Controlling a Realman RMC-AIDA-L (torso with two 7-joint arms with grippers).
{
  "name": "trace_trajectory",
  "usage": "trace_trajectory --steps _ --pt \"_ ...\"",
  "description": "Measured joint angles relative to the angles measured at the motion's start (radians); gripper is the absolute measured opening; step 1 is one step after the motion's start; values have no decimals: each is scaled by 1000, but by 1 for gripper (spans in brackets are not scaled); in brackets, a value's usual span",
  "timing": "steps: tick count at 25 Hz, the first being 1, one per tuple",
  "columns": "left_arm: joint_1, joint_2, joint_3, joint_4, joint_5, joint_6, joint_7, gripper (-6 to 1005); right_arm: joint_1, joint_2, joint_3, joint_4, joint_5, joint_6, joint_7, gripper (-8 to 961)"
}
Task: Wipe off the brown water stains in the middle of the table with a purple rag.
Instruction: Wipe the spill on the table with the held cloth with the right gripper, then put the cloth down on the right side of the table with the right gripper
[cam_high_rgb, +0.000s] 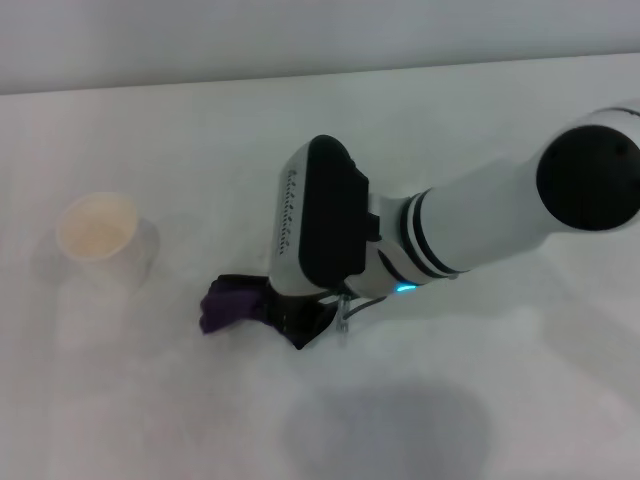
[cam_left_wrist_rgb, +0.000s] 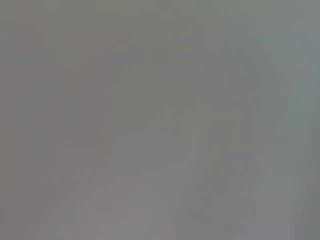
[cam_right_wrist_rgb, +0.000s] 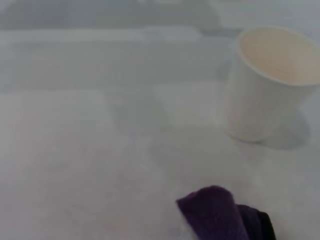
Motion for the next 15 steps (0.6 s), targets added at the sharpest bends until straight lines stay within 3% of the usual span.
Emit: trace_trajectory --steps 4,11,15 --pt "0 0 -2 2 0 -1 1 891 -24 -6 63 44 -38 -45 8 92" --pt "-1 1 -5 7 -1 -3 4 891 -116 -12 357 61 -162 -8 13 92" --pt "-1 2 -5 13 -3 -3 4 891 -164 -13 469 17 -222 58 12 89"
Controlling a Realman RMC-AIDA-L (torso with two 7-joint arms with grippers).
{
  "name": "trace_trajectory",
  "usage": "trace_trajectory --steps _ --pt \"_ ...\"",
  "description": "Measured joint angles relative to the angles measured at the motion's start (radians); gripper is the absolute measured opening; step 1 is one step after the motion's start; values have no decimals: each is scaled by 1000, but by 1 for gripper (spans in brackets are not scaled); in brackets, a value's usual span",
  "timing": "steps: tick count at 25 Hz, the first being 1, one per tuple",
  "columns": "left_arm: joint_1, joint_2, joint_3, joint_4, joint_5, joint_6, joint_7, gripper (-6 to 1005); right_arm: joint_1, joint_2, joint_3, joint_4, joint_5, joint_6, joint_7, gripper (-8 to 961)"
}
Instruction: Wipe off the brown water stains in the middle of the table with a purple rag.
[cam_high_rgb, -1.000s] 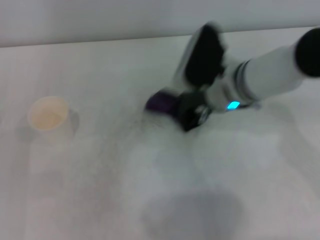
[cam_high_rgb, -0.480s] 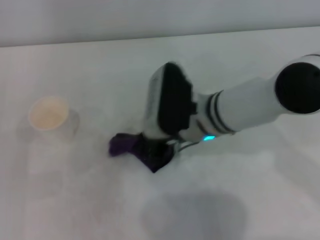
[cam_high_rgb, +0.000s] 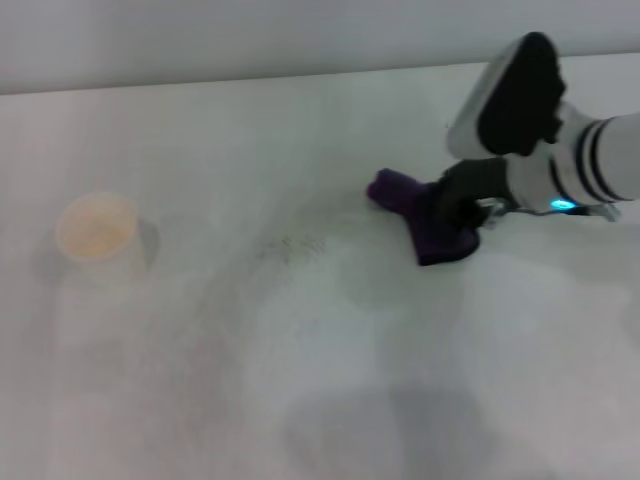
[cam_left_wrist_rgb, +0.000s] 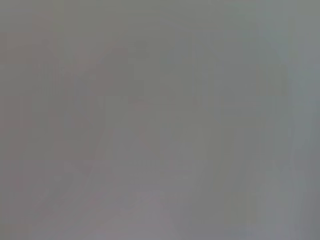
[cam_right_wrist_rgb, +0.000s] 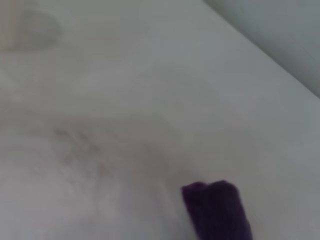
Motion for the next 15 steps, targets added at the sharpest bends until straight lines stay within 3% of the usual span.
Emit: trace_trajectory --steps 5,11,15 --pt "-3 1 0 2 -2 0 1 891 -23 0 32 -15 -7 18 -6 87" --pt "-9 1 -2 4 -8 0 2 890 -27 3 -12 -31 -3 -21 -4 88" --pt "-9 1 -2 5 -24 0 3 890 -50 4 -15 -69 11 -92 -1 205"
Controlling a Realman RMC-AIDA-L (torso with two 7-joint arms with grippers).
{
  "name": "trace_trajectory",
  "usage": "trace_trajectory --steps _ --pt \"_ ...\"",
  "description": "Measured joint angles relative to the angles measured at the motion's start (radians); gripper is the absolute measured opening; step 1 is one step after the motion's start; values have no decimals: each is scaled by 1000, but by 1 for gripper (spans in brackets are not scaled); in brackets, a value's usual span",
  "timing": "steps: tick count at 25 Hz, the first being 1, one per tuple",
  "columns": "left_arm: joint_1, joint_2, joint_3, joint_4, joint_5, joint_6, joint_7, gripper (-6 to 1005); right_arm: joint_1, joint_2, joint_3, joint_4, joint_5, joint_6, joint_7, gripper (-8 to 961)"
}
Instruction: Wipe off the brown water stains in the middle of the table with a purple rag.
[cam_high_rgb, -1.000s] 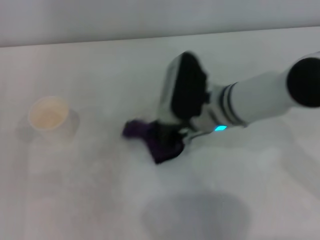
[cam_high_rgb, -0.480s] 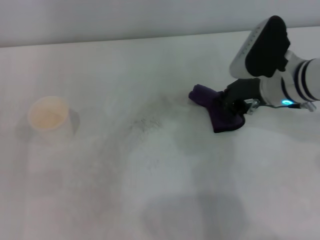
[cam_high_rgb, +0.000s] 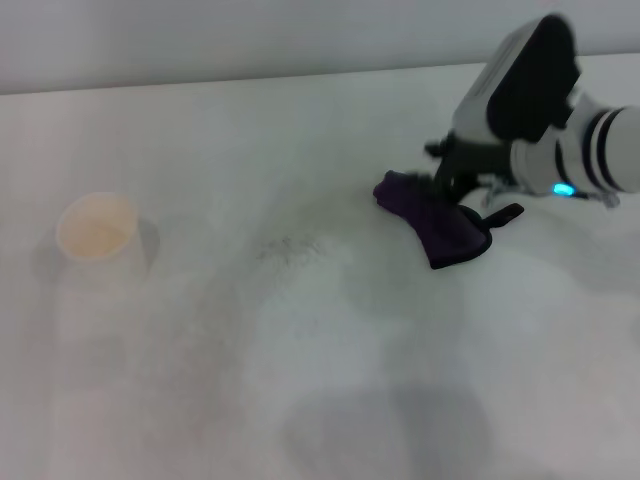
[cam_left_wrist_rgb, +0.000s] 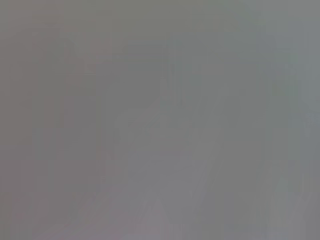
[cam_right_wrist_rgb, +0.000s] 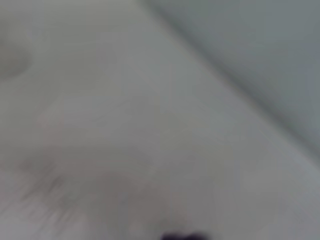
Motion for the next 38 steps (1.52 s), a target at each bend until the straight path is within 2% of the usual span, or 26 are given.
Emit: trace_trajectory --steps 5,9,13,15,17,19,22,24,26,27,28,34,38 --pt "0 0 0 1 -1 0 0 890 -25 -3 53 -11 63 -197 -8 399" --pt "3 0 0 1 -1 -1 0 890 -33 -4 105 14 217 -321 -84 580" --pt "11 0 0 1 -1 -2 0 890 -50 -6 166 45 572 -374 -293 756" --pt "15 0 0 1 -1 -3 0 890 -49 -7 226 97 800 -339 -433 813" --pt "15 0 0 1 -1 -3 0 890 -39 -7 309 176 999 -237 -545 871" --pt "12 0 2 1 -1 -3 0 890 -18 -7 437 295 1138 -58 -632 869" --pt "4 0 5 1 3 -3 0 891 24 -6 662 488 1215 188 -699 867" --pt "3 0 6 1 4 -3 0 891 51 -4 814 614 1223 283 -758 866" --pt "5 0 6 1 4 -3 0 890 62 0 916 707 1233 323 -867 865" --pt "6 0 6 1 4 -3 0 890 64 4 973 802 1275 333 -1060 865" --pt "6 0 6 -1 4 -4 0 890 64 4 973 802 1275 333 -1060 865" --pt "9 -1 8 -12 7 -25 0 891 63 11 987 1073 1491 341 -1878 865" --pt "13 -6 9 -16 8 -30 0 891 56 9 991 1126 1524 334 -2079 865"
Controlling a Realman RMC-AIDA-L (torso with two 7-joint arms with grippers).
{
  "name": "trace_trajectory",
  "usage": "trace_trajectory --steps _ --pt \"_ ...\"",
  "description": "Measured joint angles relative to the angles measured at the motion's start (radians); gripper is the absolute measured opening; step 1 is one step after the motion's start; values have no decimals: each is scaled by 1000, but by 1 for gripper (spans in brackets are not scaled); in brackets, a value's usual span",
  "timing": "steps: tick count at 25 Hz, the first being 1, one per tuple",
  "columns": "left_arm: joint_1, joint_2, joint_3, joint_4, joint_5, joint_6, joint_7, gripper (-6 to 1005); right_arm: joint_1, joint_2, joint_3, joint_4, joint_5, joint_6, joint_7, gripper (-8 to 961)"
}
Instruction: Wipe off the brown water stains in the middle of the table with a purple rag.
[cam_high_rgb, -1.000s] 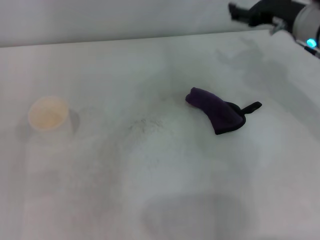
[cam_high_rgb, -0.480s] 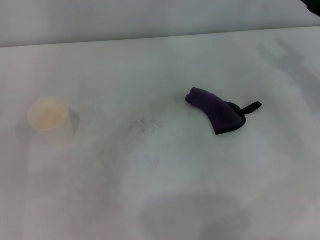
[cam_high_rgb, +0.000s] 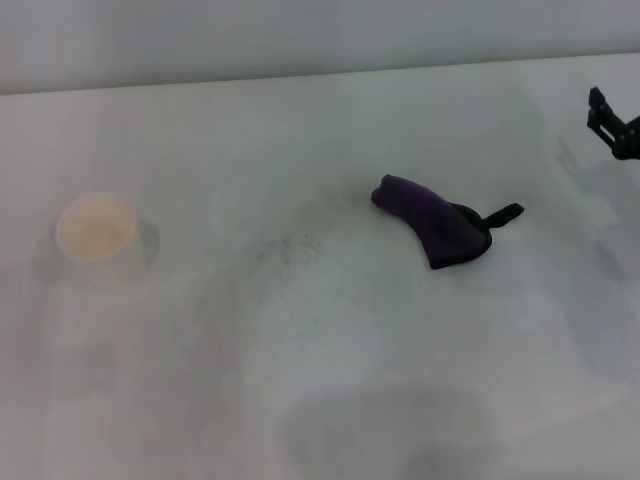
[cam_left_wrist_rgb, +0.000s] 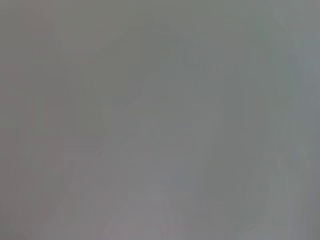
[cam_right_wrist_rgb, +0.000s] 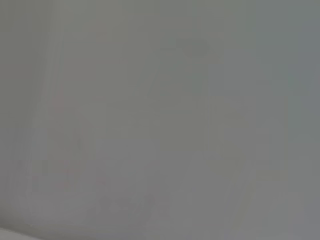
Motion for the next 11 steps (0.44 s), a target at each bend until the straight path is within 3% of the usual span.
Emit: trace_trajectory --steps 11 --pt "-22 -2 -6 -48 -3 0 -5 891 -1 2 34 48 -3 2 104 865"
